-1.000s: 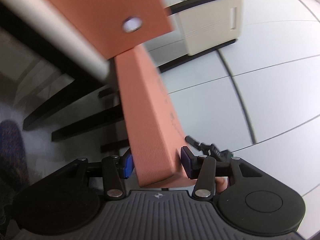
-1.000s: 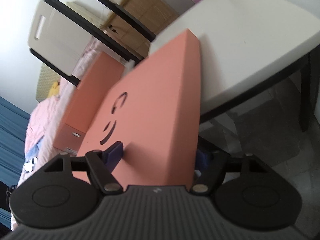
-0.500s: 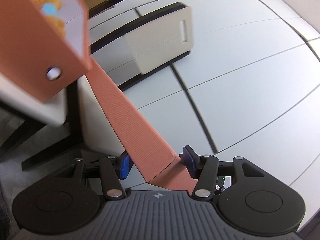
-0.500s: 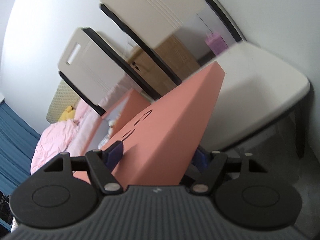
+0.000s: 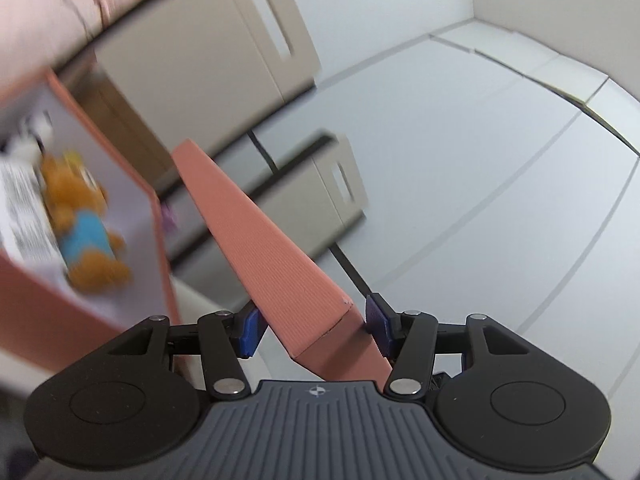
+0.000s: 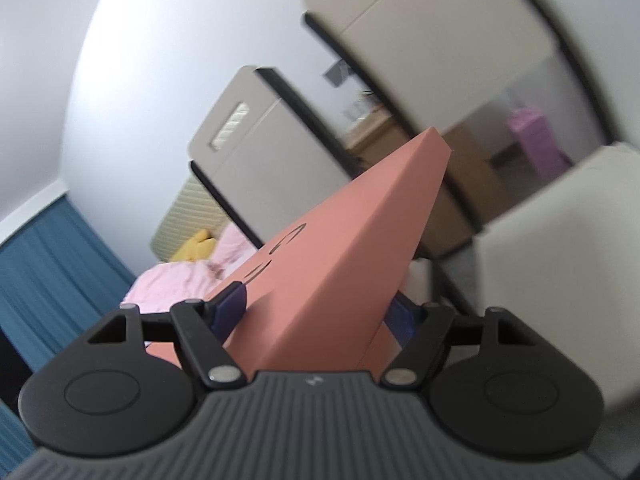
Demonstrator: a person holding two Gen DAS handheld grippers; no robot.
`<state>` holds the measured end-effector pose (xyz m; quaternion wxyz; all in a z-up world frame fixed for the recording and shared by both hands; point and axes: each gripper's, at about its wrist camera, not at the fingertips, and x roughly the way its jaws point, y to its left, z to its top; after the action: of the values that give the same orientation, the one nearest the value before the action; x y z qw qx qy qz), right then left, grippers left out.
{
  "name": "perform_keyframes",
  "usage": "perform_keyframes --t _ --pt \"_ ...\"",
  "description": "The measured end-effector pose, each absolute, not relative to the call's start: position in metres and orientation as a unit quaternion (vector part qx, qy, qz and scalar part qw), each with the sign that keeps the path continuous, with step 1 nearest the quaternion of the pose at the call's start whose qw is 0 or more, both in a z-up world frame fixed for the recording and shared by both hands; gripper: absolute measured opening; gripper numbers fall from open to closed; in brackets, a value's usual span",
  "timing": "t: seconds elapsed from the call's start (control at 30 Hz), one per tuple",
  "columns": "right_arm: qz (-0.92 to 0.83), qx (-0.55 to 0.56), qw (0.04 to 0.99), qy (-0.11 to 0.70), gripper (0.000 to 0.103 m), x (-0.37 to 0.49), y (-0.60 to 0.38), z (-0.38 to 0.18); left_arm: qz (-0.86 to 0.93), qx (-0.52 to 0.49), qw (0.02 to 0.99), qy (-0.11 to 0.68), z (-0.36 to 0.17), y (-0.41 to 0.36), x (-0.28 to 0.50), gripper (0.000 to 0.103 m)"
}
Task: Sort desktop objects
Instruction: 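Flip the lid over the open pink box with the left gripper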
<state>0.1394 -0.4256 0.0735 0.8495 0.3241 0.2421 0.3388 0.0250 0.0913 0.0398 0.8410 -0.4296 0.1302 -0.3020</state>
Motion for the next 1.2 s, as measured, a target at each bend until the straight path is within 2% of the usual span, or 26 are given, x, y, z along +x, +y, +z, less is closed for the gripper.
perform_keyframes --t 0.23,0.5,0.6,0.67,0.73,0.83,1.07,1.2 --pt "0.384 0.338 0.82 0.256 0.074 0.228 -0.339 0.045 -0.222 -0.426 0.871 0.104 0.034 0.141 0.06 0.058" --pt "0.394 0.345 0.807 0.274 0.074 0.28 -0.299 -0.011 -0.161 -0.408 0.89 0.127 0.006 0.161 0.088 0.059" --pt "0.4 0.351 0.8 0.276 0.075 0.284 -0.292 -0.03 -0.125 -0.375 0.908 0.136 0.008 0.158 0.086 0.063" --pt "0.397 0.358 0.792 0.295 0.075 0.286 -0.287 -0.04 -0.089 -0.335 0.925 0.157 0.012 0.152 0.088 0.069" --pt "0.391 0.359 0.789 0.31 0.075 0.286 -0.281 -0.05 -0.039 -0.278 0.943 0.176 0.018 0.14 0.087 0.082" --pt "0.384 0.354 0.794 0.31 0.073 0.283 -0.278 -0.055 0.018 -0.218 0.963 0.154 0.025 0.129 0.076 0.089" --pt "0.347 0.334 0.828 0.288 0.077 0.269 -0.272 -0.048 0.07 -0.21 0.972 0.073 0.024 0.129 0.054 0.09" --pt "0.321 0.299 0.859 0.263 0.082 0.252 -0.263 -0.039 0.097 -0.197 0.973 0.066 0.016 0.122 0.058 0.09"
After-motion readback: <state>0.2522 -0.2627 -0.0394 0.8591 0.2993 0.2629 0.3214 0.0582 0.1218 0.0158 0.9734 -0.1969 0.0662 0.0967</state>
